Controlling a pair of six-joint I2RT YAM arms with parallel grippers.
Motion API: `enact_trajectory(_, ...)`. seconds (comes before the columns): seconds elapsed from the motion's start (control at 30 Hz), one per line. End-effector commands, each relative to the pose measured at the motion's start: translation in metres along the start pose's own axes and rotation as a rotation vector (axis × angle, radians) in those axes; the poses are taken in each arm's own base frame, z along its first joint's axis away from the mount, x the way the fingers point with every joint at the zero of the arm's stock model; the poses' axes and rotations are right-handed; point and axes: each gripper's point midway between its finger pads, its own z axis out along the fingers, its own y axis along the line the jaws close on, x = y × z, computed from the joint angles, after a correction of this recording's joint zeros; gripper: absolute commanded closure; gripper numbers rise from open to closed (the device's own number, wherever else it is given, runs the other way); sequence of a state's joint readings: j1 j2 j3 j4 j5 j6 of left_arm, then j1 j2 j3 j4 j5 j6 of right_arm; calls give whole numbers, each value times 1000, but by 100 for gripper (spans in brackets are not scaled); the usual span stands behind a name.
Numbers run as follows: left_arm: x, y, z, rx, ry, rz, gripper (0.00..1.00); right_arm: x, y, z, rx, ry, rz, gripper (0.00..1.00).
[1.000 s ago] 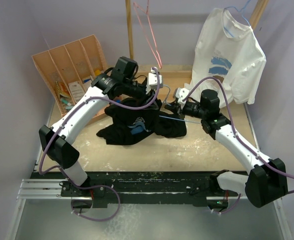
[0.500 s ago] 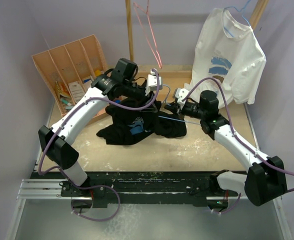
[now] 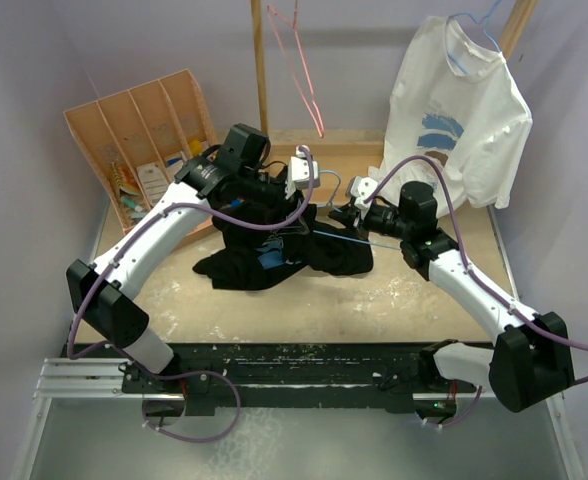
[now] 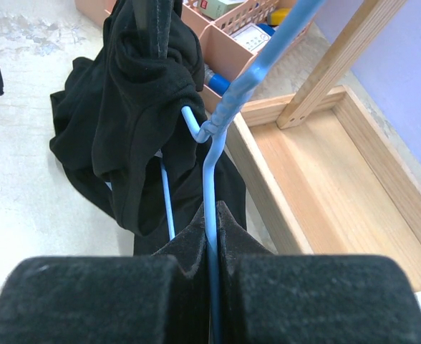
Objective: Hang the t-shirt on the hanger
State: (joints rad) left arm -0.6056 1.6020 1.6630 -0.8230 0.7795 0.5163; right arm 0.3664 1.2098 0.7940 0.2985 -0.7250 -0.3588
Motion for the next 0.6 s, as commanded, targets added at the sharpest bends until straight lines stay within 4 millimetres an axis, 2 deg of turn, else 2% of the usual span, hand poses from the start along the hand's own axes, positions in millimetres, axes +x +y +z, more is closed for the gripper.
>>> enact_trajectory(0.0,-26,3,-12,-52,-54,81,38,-24,-3,-1,9,-76,-57,100)
enact_trajectory(0.33,-24,23,-10,-113,-22,137,34,-24,-1,-1,-5,-78,-61,100)
enact_trajectory(0.57,-39,23,-10,-92,-56,141,29,-20,2,-2,-16,-63,-63,100)
